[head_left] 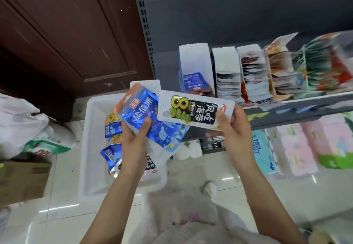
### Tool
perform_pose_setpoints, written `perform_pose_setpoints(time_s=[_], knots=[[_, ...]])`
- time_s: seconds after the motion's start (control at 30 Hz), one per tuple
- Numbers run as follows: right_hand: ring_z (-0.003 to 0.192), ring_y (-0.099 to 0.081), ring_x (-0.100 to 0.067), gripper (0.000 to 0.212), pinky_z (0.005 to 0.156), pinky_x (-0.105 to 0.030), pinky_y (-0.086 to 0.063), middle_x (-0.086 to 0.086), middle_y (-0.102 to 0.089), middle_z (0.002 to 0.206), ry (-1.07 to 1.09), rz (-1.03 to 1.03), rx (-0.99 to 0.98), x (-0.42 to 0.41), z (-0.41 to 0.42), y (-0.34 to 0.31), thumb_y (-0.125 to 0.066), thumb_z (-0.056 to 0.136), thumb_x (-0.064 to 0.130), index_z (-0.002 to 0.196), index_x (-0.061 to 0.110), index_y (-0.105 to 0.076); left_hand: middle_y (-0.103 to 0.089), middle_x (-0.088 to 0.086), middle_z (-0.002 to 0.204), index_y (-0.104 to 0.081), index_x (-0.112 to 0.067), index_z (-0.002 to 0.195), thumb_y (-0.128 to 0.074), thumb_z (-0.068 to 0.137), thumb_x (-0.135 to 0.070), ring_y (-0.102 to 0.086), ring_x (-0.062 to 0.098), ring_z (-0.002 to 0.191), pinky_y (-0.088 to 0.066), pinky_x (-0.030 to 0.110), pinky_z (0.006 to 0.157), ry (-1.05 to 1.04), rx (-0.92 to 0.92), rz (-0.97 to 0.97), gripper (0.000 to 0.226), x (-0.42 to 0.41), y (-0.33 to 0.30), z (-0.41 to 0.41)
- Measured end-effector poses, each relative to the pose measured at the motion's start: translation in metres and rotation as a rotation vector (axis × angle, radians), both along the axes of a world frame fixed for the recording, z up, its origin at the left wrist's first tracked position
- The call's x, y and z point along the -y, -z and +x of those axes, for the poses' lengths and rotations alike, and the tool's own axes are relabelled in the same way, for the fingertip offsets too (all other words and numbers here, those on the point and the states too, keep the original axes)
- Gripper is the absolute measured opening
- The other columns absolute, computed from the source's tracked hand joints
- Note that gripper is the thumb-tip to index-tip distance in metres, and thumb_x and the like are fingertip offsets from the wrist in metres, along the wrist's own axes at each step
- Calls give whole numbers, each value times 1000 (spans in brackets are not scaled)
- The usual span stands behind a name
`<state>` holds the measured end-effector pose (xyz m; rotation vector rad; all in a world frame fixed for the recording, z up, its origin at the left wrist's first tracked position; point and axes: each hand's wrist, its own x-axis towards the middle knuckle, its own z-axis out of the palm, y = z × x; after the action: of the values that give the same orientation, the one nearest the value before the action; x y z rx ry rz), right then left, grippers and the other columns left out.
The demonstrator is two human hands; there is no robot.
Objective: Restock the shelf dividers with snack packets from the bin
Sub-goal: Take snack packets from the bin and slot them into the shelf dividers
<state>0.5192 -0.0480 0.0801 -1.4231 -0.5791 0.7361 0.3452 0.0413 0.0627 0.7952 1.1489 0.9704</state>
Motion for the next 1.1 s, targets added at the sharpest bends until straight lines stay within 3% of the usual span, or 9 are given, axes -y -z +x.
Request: perform_pose_setpoints(time_s=[0.1,0.27,0.37,0.6,0.73,0.83,0.97,1.1], knots=[[69,-68,-22,13,42,-27,-51,9,-69,91,-17,-42,62,33,45,1,-50,97,15,102,27,-52,-64,6,124,-45,-17,132,-59,91,-16,-64,23,108,-52,45,93,-28,-30,4,43,26,1,34],[87,-69,-13,23,62,-26,-57,7,-71,94,69,-3,-108,80,106,3,-53,92,-2,109,14,-53,-58,10,131,-45,-16,132,-63,90,-16,-56,28,120,-41,52,104,-101,-5,8,46,56,-1,86],[90,-68,-14,25,71,-25,-55,8,-72,96,123,-26,-47,96,135,4,-53,92,-2,109,15,-58,-59,8,130,-46,-16,131,-59,92,-13,-57,26,119,-42,50,104,-126,-6,12,41,62,-4,101],[83,-63,-9,18,66,-21,-56,1,-64,95,201,7,67,49,186,-12,-50,95,1,110,10,-55,-63,7,125,-50,-22,120,-59,92,-14,-61,24,113,-47,47,100,-161,-9,24,30,42,-14,119],[96,-64,-13,19,74,-25,-58,-5,-64,107,147,3,182,3,207,-18,-43,99,4,113,8,-54,-65,9,120,-48,-18,118,-58,93,-12,-66,21,103,-54,38,89,-144,7,46,28,19,-14,133],[92,-66,-9,24,74,-24,-57,-2,-65,107,94,-34,410,-32,215,-21,-41,100,10,119,4,-54,-68,-1,105,-50,-23,107,-59,92,-13,-69,11,87,-57,29,75,-114,16,66,20,2,-11,141],[63,-60,-14,23,62,-27,-49,-4,-66,78,-71,-86,1040,-85,216,-18,-45,99,15,112,11,-63,-67,-5,99,-47,-29,104,-63,89,-13,-69,10,86,-58,27,69,-110,-3,100,26,-14,-7,147],[81,-65,-24,25,72,-35,-52,-6,-72,89,-350,-253,1362,-119,210,-13,-49,96,15,114,18,-66,-67,-3,101,-45,-25,111,-62,89,-11,-70,10,86,-59,27,69,-129,23,82,31,-23,-4,150]])
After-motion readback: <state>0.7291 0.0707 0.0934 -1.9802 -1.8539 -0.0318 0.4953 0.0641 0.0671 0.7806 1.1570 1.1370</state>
